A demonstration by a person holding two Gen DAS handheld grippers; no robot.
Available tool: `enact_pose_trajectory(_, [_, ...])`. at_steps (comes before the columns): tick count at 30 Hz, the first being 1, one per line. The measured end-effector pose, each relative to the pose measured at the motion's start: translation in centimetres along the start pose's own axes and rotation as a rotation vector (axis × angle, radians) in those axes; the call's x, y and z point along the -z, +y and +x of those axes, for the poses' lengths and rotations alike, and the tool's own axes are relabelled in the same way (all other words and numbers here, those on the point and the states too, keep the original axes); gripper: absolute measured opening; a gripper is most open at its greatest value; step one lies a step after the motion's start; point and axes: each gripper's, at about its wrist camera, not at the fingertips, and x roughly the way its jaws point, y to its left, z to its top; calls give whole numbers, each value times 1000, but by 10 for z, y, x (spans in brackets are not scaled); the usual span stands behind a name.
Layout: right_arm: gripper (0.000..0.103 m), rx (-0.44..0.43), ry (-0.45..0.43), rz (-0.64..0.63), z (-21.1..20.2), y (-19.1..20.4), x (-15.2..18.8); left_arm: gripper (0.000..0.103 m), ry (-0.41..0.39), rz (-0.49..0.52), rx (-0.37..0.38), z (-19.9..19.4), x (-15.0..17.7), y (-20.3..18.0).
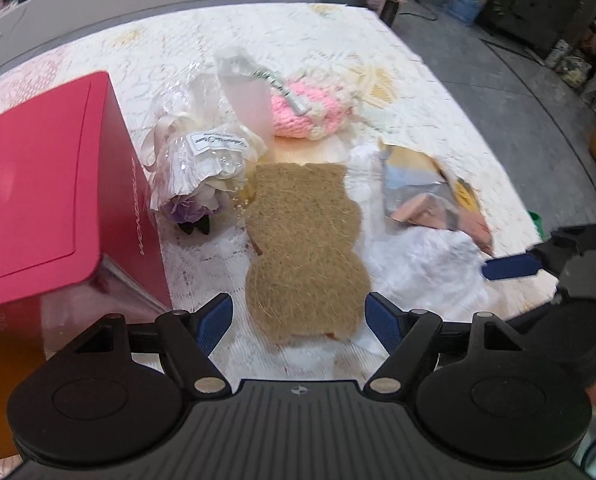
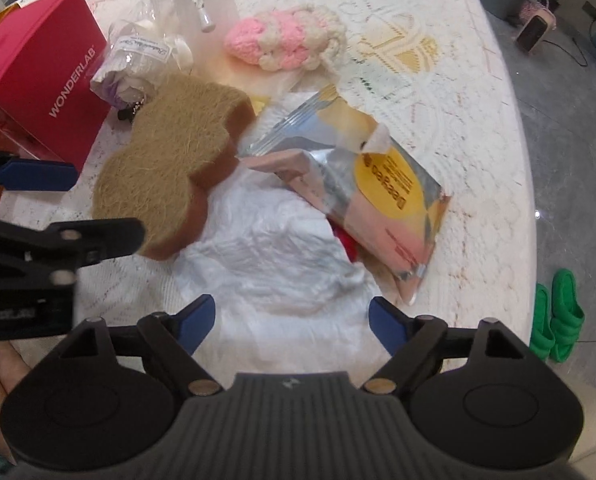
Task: Organize soft objects
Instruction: 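Grasp the brown-red sponge with the left tool while the right tool grasps the white bag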
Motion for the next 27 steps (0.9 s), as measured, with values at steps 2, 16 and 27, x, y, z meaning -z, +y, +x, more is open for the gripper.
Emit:
enact_pose_trajectory(2, [82,-4,13,-8,5,1,-3,88,12,-14,-3,6,-2,1])
enact_pose_trajectory(16, [48,-5,66,-56,15,13,-8,99,76,-125,104,40,-9,2])
enact_pose_trajectory(27, [14,-5,58,-105,-1,25,3,43,69,-154,170,23,-3,4])
